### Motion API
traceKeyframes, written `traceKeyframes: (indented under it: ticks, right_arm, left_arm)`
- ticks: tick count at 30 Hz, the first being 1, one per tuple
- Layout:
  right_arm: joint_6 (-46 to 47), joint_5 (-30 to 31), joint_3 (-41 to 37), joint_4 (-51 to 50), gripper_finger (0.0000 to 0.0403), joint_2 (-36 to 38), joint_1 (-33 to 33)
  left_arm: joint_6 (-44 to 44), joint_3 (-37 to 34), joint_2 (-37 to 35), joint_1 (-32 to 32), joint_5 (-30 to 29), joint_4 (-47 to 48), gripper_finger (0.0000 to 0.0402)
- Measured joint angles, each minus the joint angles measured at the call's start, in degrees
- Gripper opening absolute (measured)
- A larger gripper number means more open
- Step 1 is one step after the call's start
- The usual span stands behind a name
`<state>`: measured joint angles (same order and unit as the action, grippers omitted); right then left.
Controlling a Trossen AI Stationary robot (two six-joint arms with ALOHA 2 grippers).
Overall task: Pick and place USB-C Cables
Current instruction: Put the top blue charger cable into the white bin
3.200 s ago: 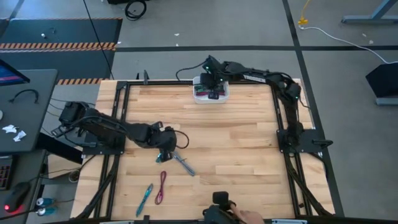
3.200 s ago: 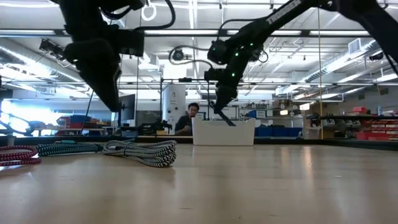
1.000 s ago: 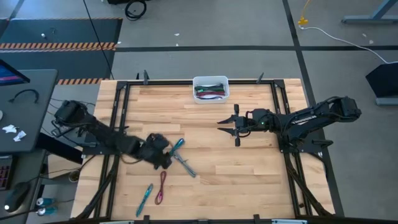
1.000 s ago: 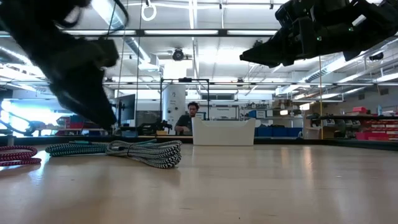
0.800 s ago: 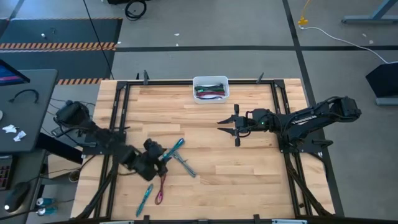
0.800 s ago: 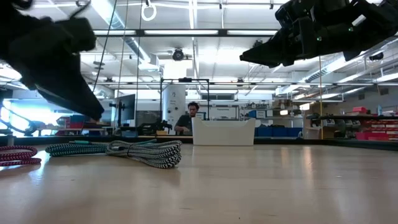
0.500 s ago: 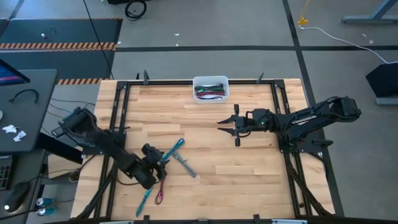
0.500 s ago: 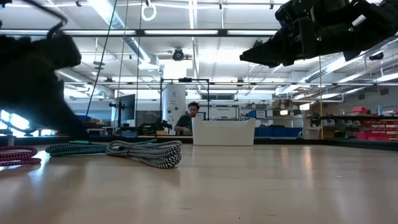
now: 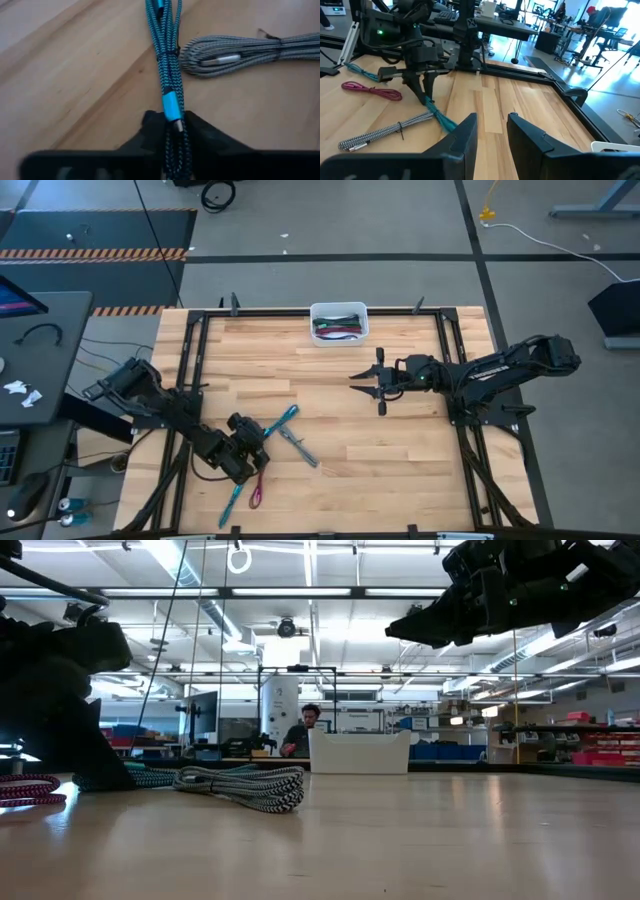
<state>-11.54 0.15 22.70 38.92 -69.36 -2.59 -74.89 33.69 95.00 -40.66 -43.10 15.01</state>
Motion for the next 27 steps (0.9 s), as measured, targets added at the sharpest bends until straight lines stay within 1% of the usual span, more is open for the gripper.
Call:
traceKeyframes:
  ticks: [1, 2, 7, 10, 12, 15, 18, 20, 24, 27]
  right_arm:
    - [0.0, -0.4, 0.0, 0.0, 0.0111, 0.0, 0.0]
    - [0.0, -1.2, 0.0, 0.0, 0.0111, 0.0, 0.0]
    - [2.9, -7.0, 0.0, 0.1, 0.0111, -0.3, 0.0]
    - [5.4, -8.0, 0.0, 1.1, 0.0111, -2.4, 0.0]
    - [6.0, -8.0, 0.0, 2.7, 0.0111, -5.0, -0.1]
    - [6.4, -8.0, 0.0, 7.6, 0.0113, -10.7, -0.9]
    - [8.6, -8.4, 1.0, 15.2, 0.0113, -17.7, -2.3]
    - [9.8, -9.1, 2.0, 20.5, 0.0115, -22.9, -3.2]
    - [12.3, -10.8, 5.4, 28.1, 0.0130, -32.5, -4.7]
    - [14.0, -11.0, 9.1, 31.6, 0.0151, -39.1, -5.3]
  left_arm:
    - [-0.5, 0.0, 0.0, 0.0, -0.3, 0.5, 0.0038]
    - [-1.0, 0.0, 0.0, 0.0, -0.7, 1.0, 0.0031]
    - [-3.4, -0.5, -1.7, -0.7, -3.9, 5.1, 0.0031]
    - [-6.8, -0.5, -4.7, -0.9, -7.0, 9.9, 0.0031]
    - [-7.9, -0.5, -6.4, -1.1, -10.3, 12.6, 0.0031]
    - [-7.1, -0.5, -9.4, -1.3, -17.4, 13.2, 0.0031]
    - [-3.8, -0.5, -11.6, -1.3, -23.8, 11.8, 0.0032]
    - [-1.0, -0.4, -12.6, -1.3, -27.0, 10.4, 0.0033]
    - [5.0, -0.4, -13.4, -1.2, -31.5, 5.9, 0.0028]
    - [9.7, -0.4, -13.4, -1.2, -32.6, 1.8, 0.0028]
